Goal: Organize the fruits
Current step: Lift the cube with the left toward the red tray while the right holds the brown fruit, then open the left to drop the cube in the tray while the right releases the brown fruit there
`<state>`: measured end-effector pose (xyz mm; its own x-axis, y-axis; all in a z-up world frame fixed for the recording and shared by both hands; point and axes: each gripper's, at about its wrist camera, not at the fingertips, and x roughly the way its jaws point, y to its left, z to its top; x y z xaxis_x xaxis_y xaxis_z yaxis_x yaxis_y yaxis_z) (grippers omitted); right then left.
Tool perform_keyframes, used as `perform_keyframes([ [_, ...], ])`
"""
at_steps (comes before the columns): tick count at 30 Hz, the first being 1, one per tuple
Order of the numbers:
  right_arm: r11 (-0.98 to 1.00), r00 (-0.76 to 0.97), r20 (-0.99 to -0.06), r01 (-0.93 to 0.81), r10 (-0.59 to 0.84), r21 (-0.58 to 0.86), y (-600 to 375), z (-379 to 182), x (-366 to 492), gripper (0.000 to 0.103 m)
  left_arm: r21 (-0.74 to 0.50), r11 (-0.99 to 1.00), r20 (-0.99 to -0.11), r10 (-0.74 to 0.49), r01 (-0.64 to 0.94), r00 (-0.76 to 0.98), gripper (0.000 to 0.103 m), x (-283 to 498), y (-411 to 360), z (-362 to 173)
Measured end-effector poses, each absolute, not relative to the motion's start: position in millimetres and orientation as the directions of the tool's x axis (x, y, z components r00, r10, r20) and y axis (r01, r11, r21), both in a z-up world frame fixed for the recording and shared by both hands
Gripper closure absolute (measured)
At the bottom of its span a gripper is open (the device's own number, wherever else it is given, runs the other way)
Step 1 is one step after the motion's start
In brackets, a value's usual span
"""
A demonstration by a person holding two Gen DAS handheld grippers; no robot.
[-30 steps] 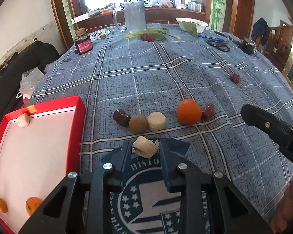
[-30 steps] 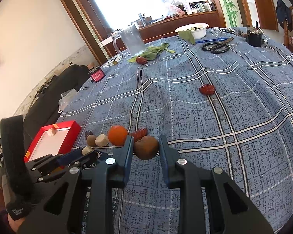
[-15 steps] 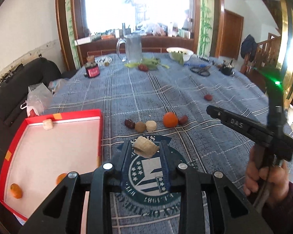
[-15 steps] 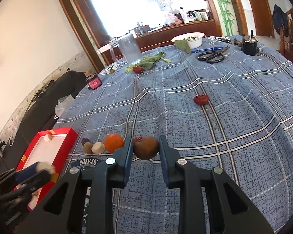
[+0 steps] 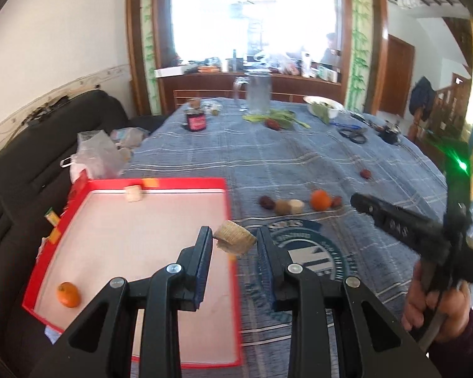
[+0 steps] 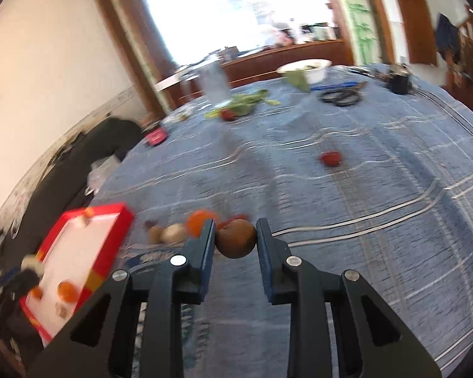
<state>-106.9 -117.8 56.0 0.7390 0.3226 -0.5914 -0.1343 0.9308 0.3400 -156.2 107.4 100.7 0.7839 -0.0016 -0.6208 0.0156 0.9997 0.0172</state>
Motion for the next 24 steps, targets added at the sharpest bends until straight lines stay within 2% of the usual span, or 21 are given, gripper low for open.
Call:
perform_keyframes([
  [12,0.873,0.662,-0.569,-0.368,0.487,0.32,-14.3,81.2,-135.1,0.075,0.039,0.989,-0.59,0.139,-0.145,0.796,0.075,-162.1,168.0,99.1],
  [24,0.838,0.58,-0.617,-0.466,0.532,0.284,63.6,75.4,-132.0,0.075,0.024,0.975,-0.609,0.188,-0.219,0.77,0.075,-165.5,209.9,84.3],
])
